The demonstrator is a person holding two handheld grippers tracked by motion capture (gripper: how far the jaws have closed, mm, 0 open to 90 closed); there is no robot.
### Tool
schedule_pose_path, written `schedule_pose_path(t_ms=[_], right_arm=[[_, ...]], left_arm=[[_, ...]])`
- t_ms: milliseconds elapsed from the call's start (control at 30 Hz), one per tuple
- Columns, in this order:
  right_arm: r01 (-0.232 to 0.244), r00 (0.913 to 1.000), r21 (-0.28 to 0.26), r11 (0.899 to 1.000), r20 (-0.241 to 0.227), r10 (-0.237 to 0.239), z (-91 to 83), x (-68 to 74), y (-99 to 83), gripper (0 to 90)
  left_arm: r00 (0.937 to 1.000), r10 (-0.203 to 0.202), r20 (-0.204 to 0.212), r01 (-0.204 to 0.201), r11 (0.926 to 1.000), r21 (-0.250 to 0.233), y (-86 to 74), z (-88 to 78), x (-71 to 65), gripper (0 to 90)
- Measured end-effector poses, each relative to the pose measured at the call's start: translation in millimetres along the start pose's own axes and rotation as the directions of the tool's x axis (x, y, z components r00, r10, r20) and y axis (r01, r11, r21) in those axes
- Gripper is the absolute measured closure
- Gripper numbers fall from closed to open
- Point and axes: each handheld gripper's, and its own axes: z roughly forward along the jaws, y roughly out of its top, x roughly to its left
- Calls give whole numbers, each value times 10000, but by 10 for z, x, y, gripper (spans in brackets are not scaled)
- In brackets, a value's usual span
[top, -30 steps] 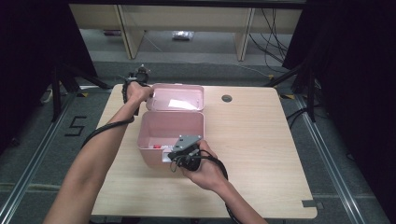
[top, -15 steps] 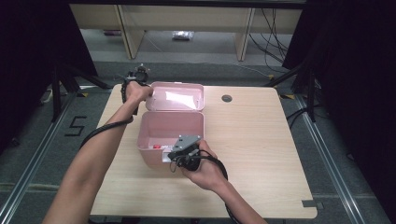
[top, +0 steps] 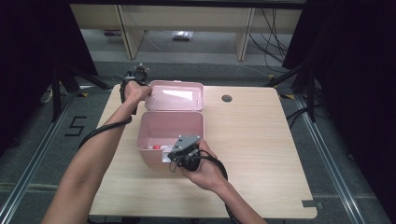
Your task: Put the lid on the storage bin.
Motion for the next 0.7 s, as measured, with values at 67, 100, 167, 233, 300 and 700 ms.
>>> schedule_pose_path(t_ms=[67, 100, 167, 233, 300, 700], right_arm=[[65, 10000, 44, 10000, -32, -65, -3, -4, 2, 900], [30, 10000, 93, 10000, -42, -29, -8, -2, 5, 900], [31, 10000, 76, 10000, -45, -31, -7, 1, 4, 900], [89, 10000, 60, 9999, -21, -89, -3, 2, 2, 900], [112, 9999, 86, 9999, 12, -112, 1, 4, 7, 900], [58, 9999, 185, 9998, -103, -56, 14, 26, 18, 900]], left_arm=[[10000, 3, -20, -3, 10000, -37, 0, -11, -3, 847], [10000, -4, -9, 4, 10000, -45, 0, -18, -3, 848], [10000, -10, 14, 10, 9999, -114, -2, -27, -3, 848], [10000, 0, -1, 0, 9999, -143, -1, -35, -2, 849], [10000, 36, 10, -36, 9999, -166, 3, -48, -3, 849], [9999, 103, 24, -102, 9990, -433, 23, -135, -1, 850]])
